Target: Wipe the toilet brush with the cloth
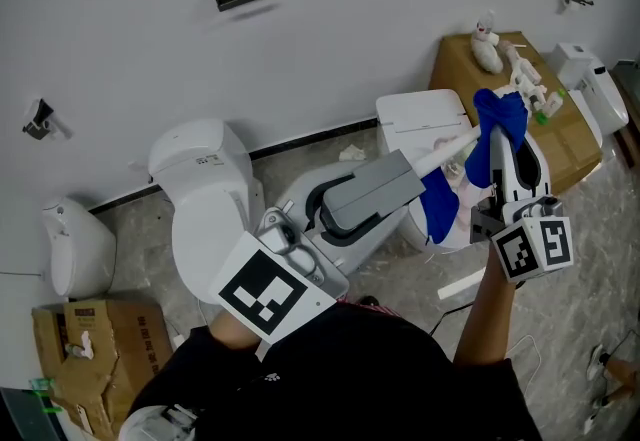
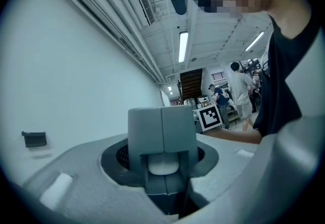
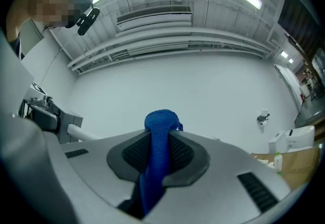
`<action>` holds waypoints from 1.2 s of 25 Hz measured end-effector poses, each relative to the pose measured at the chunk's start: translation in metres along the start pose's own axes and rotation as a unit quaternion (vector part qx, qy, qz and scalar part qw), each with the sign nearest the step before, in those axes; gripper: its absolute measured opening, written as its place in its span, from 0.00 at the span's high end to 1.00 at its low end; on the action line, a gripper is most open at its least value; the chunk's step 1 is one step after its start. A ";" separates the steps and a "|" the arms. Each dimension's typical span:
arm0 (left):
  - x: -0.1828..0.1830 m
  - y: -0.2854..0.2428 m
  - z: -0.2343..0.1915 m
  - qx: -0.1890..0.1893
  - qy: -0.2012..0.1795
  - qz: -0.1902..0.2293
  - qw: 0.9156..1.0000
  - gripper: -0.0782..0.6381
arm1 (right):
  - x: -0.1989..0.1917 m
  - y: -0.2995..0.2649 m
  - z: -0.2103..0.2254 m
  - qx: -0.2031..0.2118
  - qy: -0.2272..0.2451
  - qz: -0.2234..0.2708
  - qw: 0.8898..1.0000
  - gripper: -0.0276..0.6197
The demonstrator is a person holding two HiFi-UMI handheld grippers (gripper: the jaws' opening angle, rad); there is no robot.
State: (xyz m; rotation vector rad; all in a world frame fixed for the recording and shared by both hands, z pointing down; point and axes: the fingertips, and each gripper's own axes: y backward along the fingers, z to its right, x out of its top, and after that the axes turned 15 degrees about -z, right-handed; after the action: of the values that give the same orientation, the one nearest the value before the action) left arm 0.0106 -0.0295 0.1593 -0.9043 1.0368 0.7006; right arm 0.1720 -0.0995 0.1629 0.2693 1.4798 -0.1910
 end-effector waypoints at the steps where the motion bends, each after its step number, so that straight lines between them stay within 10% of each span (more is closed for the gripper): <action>1: 0.001 0.000 -0.001 0.001 0.001 0.001 1.000 0.65 | 0.002 0.001 -0.002 0.004 -0.002 0.005 1.000 0.86; 30: -0.021 -0.009 -0.037 0.035 0.005 -0.023 0.999 0.65 | -0.005 -0.004 -0.066 0.130 -0.009 0.020 0.991 0.86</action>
State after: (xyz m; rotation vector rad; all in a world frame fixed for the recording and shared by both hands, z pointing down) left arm -0.0044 -0.0674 0.1728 -0.8696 1.0404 0.6179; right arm 0.1076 -0.0837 0.1632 0.5071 1.4302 -0.3537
